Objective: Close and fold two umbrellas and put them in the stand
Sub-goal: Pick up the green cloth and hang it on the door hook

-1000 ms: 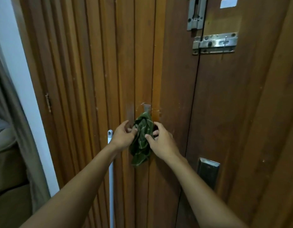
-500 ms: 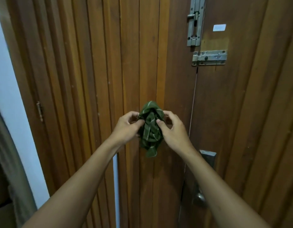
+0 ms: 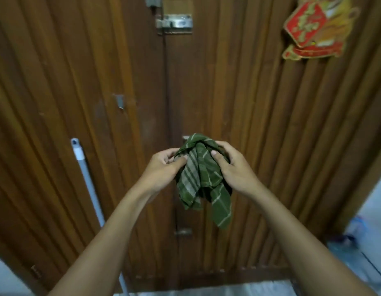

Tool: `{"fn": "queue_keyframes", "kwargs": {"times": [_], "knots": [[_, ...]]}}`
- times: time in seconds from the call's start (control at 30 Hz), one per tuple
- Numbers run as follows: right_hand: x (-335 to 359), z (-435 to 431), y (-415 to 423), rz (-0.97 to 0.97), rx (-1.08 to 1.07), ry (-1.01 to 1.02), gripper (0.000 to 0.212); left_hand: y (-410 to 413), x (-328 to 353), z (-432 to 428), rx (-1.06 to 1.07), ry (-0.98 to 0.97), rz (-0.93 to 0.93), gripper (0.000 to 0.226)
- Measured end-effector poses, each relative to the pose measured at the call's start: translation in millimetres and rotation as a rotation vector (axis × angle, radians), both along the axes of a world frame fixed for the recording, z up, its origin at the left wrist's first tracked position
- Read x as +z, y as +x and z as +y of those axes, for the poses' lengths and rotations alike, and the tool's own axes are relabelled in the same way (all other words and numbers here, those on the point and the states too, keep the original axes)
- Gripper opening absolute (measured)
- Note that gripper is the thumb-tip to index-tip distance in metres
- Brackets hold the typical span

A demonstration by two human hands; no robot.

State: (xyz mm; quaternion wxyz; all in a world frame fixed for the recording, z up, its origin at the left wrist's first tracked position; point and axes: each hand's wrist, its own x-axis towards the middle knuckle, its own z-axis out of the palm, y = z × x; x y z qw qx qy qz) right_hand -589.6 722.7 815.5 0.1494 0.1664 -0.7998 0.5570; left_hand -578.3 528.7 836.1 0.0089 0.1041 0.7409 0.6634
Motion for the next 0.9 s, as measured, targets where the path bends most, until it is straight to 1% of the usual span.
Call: {"fn": "queue_keyframes", "kwargs": {"times": [0.17,0.3,0.37,0.47,0.5,0.57,0.6,0.67,0.73,0.8,0.9], "knots": [[-39,104,64,-0.073,-0.238,-0.008,0.018,39,-34,92,-0.007,-0.084,-0.043,0.016],[-80,189,122,-0.127,-0.418,-0.068,0.024,84,-67,191,-0.058,-0.07,-0.136,0.013],[-101,227,153,-0.178,-0.427,-0.128,0.029,111,-83,248,-0.065,-0.034,-0.179,0.01],[-128,280,198,-0.25,-0.368,-0.203,0.031,146,-105,326,-0.089,-0.001,-0.248,0.012],[-136,296,213,-0.278,-0.349,-0.234,0.033,156,-112,348,-0.111,0.005,-0.291,0.015],[-153,328,236,-0.328,-0.344,-0.281,0.038,173,-123,389,-0.169,0.08,-0.421,0.023],[-162,344,245,-0.338,-0.351,-0.288,0.041,180,-128,406,-0.201,0.123,-0.483,0.026],[-175,372,258,-0.356,-0.362,-0.258,0.046,188,-138,434,-0.24,0.132,-0.543,0.027],[-190,395,267,-0.376,-0.4,-0.173,0.043,186,-157,455,-0.314,0.079,-0.549,0.025],[-208,414,271,-0.394,-0.471,-0.093,0.034,179,-184,474,-0.42,-0.008,-0.523,0.022],[-250,434,269,-0.453,-0.569,-0.077,0.033,161,-234,503,-0.482,-0.166,-0.482,0.013]]}}
